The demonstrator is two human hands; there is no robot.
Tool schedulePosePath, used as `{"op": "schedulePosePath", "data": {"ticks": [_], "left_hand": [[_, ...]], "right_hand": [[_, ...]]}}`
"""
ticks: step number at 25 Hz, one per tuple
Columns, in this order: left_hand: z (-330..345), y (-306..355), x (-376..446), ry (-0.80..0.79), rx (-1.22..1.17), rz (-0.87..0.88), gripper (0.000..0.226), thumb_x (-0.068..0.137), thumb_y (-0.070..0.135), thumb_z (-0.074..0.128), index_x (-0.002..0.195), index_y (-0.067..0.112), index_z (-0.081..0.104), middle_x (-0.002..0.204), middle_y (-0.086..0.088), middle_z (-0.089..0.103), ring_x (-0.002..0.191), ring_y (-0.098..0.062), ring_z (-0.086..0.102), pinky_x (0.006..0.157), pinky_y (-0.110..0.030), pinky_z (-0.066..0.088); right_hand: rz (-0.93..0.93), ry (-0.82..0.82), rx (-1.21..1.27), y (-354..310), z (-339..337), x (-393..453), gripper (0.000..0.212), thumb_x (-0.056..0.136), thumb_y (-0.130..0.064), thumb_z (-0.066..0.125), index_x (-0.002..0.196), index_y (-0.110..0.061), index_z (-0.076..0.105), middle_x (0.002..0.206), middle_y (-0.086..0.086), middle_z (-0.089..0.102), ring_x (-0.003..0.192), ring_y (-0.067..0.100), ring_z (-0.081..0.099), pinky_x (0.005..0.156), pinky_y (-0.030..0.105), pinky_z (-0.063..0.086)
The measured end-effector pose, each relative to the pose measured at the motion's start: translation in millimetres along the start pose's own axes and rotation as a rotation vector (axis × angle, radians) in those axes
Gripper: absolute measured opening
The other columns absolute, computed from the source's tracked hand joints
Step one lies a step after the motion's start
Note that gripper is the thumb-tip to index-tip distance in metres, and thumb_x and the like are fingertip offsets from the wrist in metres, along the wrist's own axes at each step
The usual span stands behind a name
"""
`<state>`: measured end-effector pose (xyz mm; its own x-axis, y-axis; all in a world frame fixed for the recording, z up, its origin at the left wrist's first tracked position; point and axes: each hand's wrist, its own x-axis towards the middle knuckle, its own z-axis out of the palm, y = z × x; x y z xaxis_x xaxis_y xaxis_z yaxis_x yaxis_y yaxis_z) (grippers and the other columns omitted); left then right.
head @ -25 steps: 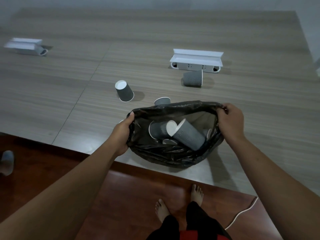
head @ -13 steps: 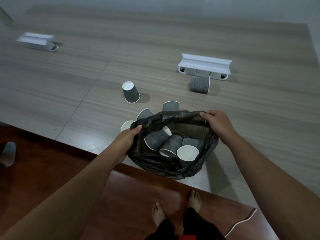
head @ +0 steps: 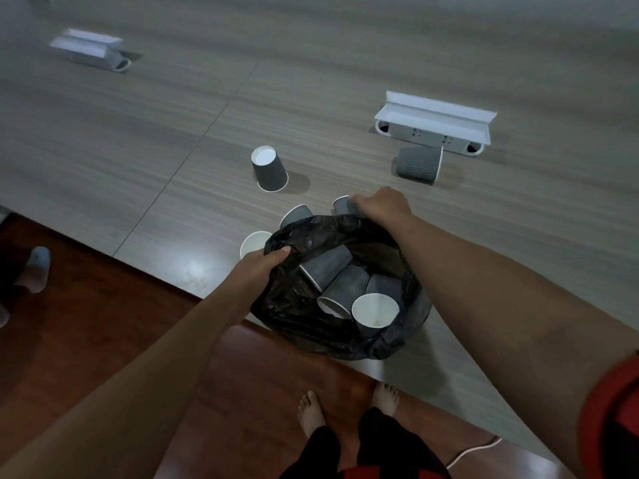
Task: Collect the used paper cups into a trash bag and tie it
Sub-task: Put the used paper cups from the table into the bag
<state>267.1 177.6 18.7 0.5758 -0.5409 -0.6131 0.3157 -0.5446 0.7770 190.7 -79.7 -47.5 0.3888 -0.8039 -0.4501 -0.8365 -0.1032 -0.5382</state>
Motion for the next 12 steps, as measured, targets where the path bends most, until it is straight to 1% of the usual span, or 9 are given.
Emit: {"op": "schedulePosePath", "data": {"ticks": [2, 3, 4, 7, 10, 12], "left_hand": [[-3, -1, -1, 0.027, 0.025, 0.013, 0.02, 0.098, 0.027, 0.057, 0.098, 0.013, 0.071, 0.067, 0.006, 0.074, 0.057, -0.001, 0.07, 0.048, -0.012, 0.049], [-4, -1, 0, 0.035, 0.035, 0.022, 0.019, 0.098, 0.026, 0.057, 0.097, 0.013, 0.07, 0.066, 0.008, 0.072, 0.053, 0.001, 0.068, 0.045, -0.01, 0.046], [-5, 0, 0, 0.041, 0.039, 0.029, 0.019, 0.099, 0.026, 0.056, 0.097, 0.014, 0.07, 0.064, 0.009, 0.072, 0.052, 0.002, 0.067, 0.044, -0.009, 0.045], [-4, 0, 2, 0.036, 0.019, 0.03, 0.018, 0.099, 0.023, 0.056, 0.09, 0.016, 0.07, 0.058, 0.011, 0.072, 0.052, 0.001, 0.067, 0.045, -0.01, 0.046], [-2, 2, 4, 0.011, -0.012, 0.017, 0.017, 0.098, 0.024, 0.057, 0.091, 0.017, 0.071, 0.065, 0.008, 0.075, 0.059, -0.004, 0.071, 0.049, -0.013, 0.05], [-2, 4, 4, -0.019, -0.012, 0.014, 0.017, 0.099, 0.026, 0.057, 0.094, 0.018, 0.071, 0.07, 0.006, 0.077, 0.064, -0.007, 0.073, 0.051, -0.015, 0.052]], "right_hand": [[0.04, -0.07, -0.035, -4, 12, 3, 0.096, 0.065, -0.062, 0.066, 0.14, -0.008, 0.043, 0.142, 0.015, 0.05, 0.13, 0.035, 0.048, 0.1, 0.037, 0.043], [0.048, -0.088, -0.055, -4, 18, 6, 0.099, 0.065, -0.058, 0.069, 0.144, -0.009, 0.036, 0.144, 0.014, 0.048, 0.132, 0.035, 0.046, 0.103, 0.037, 0.042], [0.056, -0.091, -0.062, -3, 22, 8, 0.098, 0.065, -0.055, 0.07, 0.144, -0.01, 0.033, 0.144, 0.014, 0.047, 0.133, 0.034, 0.045, 0.104, 0.037, 0.041], [0.052, -0.083, 0.019, 0, 27, 13, 0.089, 0.069, -0.046, 0.072, 0.14, -0.008, 0.035, 0.142, 0.014, 0.049, 0.131, 0.034, 0.047, 0.102, 0.036, 0.042], [0.012, -0.14, 0.035, 11, 29, 9, 0.082, 0.074, -0.041, 0.074, 0.138, -0.003, 0.039, 0.138, 0.017, 0.052, 0.125, 0.033, 0.052, 0.092, 0.031, 0.043], [-0.014, -0.137, 0.073, 18, 29, 3, 0.076, 0.073, -0.041, 0.074, 0.133, -0.003, 0.045, 0.132, 0.016, 0.056, 0.119, 0.031, 0.056, 0.083, 0.029, 0.042]]}}
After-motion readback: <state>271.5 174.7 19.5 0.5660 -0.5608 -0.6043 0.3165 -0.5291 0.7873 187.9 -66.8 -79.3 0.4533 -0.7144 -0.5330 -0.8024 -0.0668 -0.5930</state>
